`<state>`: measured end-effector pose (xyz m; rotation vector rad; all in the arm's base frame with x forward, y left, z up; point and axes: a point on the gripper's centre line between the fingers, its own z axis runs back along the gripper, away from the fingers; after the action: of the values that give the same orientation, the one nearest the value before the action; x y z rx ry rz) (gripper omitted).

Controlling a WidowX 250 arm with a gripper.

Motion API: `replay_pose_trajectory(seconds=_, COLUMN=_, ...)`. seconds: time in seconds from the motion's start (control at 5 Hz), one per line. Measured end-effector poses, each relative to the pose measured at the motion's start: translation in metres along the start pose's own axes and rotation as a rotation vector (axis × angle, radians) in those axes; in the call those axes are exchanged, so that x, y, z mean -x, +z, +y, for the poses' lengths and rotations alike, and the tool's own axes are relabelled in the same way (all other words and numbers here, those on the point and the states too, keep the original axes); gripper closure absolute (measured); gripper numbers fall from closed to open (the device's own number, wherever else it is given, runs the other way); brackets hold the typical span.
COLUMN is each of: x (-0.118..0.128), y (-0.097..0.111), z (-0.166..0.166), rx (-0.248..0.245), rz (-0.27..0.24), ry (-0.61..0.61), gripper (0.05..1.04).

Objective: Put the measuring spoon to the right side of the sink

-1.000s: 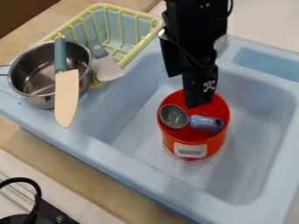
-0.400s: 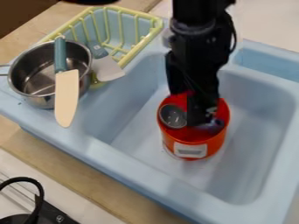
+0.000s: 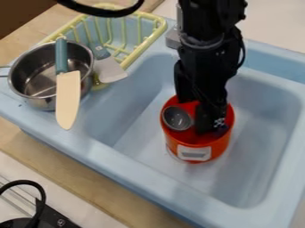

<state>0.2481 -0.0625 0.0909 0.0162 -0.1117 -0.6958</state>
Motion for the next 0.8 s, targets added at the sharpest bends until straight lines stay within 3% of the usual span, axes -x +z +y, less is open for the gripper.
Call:
replay_pose_trajectory(seconds=0.2, x=0.0028, y=-0.0174, z=0.0029, rx=0.010, rz=0.053, ry=0.015, gripper=0.085)
replay_pose_trajectory(seconds=0.4, x=0.0024, y=-0.0245, z=0.0028, rx=0.015, rz=0.066, ry=0.017, gripper=0.115)
replay_pose_trajectory(seconds=0.8, x=0.0041, y=-0.0269, z=0.0035, rx=0.005, rz=0.065, ry=0.028, gripper=0.671)
